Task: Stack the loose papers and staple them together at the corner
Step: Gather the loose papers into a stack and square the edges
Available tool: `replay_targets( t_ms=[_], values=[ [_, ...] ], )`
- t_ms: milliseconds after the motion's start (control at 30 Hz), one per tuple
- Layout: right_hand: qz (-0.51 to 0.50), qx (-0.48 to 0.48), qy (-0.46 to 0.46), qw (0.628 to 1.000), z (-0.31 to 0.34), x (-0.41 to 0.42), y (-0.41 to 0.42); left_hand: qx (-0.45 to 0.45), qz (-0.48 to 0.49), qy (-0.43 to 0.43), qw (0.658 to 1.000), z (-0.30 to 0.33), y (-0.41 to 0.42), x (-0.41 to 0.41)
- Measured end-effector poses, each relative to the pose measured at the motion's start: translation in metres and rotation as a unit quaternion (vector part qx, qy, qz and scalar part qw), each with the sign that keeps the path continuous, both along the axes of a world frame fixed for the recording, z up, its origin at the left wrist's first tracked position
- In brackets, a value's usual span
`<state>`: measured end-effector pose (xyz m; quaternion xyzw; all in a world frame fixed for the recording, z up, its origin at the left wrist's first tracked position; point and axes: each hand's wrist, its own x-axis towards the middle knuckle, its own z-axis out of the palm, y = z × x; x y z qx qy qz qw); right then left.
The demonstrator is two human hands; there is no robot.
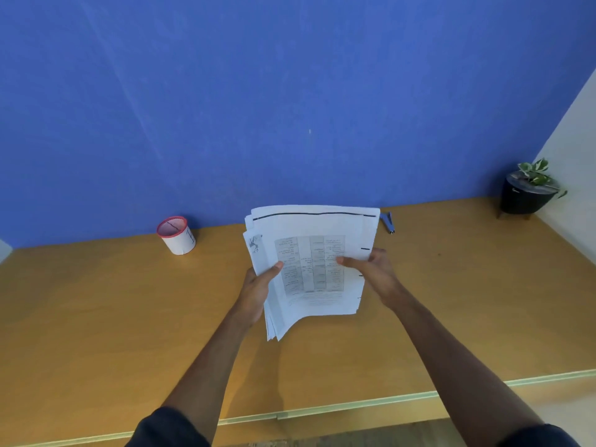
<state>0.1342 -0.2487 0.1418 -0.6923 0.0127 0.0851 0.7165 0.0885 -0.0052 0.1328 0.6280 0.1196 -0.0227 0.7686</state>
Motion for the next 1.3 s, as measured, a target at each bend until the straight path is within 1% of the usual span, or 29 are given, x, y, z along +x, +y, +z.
replay_targets(
  t_ms=[133,300,433,600,733,933,1100,1300],
  values=[
    [-0.002,-0.021,-0.025,0.999,0.008,0.006,0.005,0.026,0.004,-0.014,1.0,0.002,-0.001,0.003],
    [-0.089,-0.009,-0.046,0.995,0.004,-0.01,0.025,0.088,0.01,-0.048,0.995,0.009,-0.006,0.007],
    [-0.136,0.001,-0.053,0.989,-0.006,-0.023,0.038,0.088,0.044,-0.037,0.994,0.007,-0.009,0.009],
    [-0.128,-0.026,-0.078,0.988,-0.001,-0.025,0.037,0.077,0.065,-0.04,0.994,0.017,-0.011,0.011],
    [-0.119,-0.045,-0.113,0.985,0.011,-0.017,0.028,0.084,0.064,-0.067,0.992,0.032,-0.01,0.017],
    [-0.137,-0.006,-0.136,0.981,0.032,-0.007,0.03,0.076,0.061,-0.088,0.991,0.052,-0.018,0.027],
    [-0.138,0.038,-0.122,0.982,0.042,-0.003,0.029,0.075,0.051,-0.089,0.992,0.055,-0.014,0.033],
    [-0.083,-0.005,-0.04,0.996,0.01,-0.009,0.024,0.094,0.01,-0.031,0.995,0.022,-0.012,0.025]
  ],
)
